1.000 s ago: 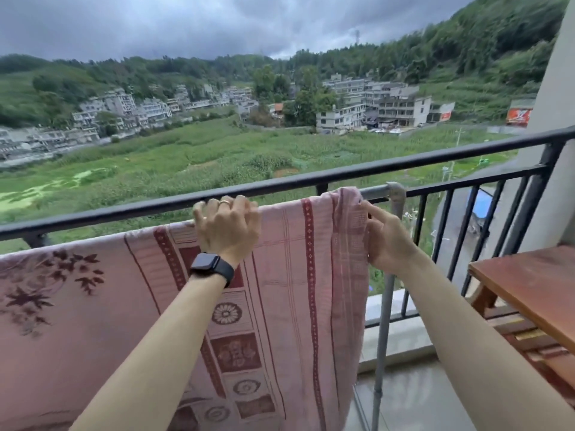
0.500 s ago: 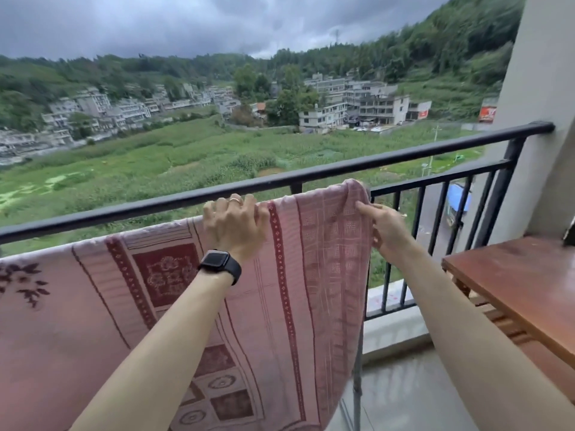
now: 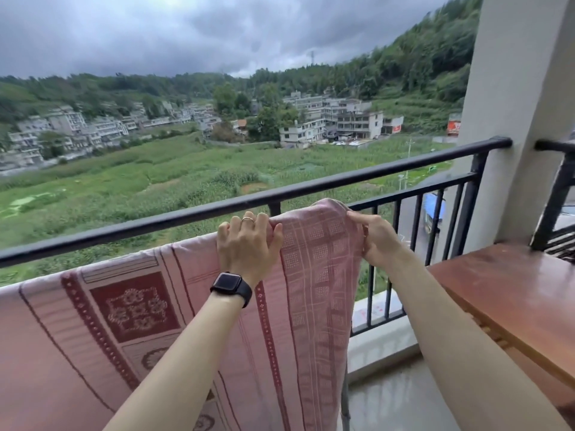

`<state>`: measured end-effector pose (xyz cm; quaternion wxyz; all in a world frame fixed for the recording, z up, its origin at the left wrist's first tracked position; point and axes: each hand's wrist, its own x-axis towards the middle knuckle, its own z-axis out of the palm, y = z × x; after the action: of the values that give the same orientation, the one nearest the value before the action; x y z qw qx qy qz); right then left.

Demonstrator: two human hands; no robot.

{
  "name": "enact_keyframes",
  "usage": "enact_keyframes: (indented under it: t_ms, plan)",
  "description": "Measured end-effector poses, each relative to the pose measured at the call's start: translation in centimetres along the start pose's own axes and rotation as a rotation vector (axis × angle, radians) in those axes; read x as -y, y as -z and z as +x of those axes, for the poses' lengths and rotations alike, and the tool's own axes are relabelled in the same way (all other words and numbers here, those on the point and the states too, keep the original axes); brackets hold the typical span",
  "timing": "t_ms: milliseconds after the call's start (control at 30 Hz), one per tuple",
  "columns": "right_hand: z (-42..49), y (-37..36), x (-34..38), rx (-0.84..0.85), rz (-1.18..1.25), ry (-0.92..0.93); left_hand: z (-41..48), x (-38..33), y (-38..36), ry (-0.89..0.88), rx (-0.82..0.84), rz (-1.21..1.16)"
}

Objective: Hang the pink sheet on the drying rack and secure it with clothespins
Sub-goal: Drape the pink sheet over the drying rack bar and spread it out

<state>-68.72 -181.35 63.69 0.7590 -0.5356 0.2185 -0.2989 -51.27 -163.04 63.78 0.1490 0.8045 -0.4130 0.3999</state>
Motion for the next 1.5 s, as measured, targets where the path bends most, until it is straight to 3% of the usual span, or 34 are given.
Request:
enact_keyframes:
  t_ms: [100,167,333,467,600,733,867,967,1200,1400,1500]
  plan:
    - [-0.4,0.4,-0.2,0.202,-0.111,-0.191,0.1,-0.1,0.4,0.009,0.022,0.011]
    - [-0.2,0.0,0.8,0.243,-0.182,-0.156,0.6,-0.6,0.9,0.025,0.048,0.014]
    - [0.9,-1.3,3.3,-0.03,-0.255,0.175,2.8,-3.8,1.2,-0.113,0.076,0.014]
    - [2.2,-0.1,2.6,-0.151,-0.018,0.261,3.4,-3.4,-0.7,-0.193,0.022,0.007]
    - [1.5,0.1,-0.4,-0.011,0.157,0.09,2.7,-2.1,-2.1,-0.26,-0.111,0.041]
    - [1.2,-0.2,-1.3,0.137,0.032,0.093,2.6,-2.7,-1.9,-0.24,-0.078,-0.019]
    - [2.8,0.7,0.0,-0.128,-0.109,0.19,2.7,-3.4,-1.4,-0.184,-0.024,-0.055]
    - [3.5,0.9,0.0,-0.236,-0.182,0.339,2.6,-3.2,-1.3,-0.187,-0.019,-0.048]
    - [2.3,3.0,-3.8,-0.067,-0.136,0.258,3.3,-5.4,-0.1,-0.015,0.091,-0.004]
    - [2.5,6.0,-3.4,0.146,-0.35,0.18,5.4,-11.8,0.4,-0.015,0.228,-0.192]
    - [3.0,6.7,-2.2,0.115,-0.328,0.262,7.2,-13.5,0.1,-0.041,0.322,-0.192]
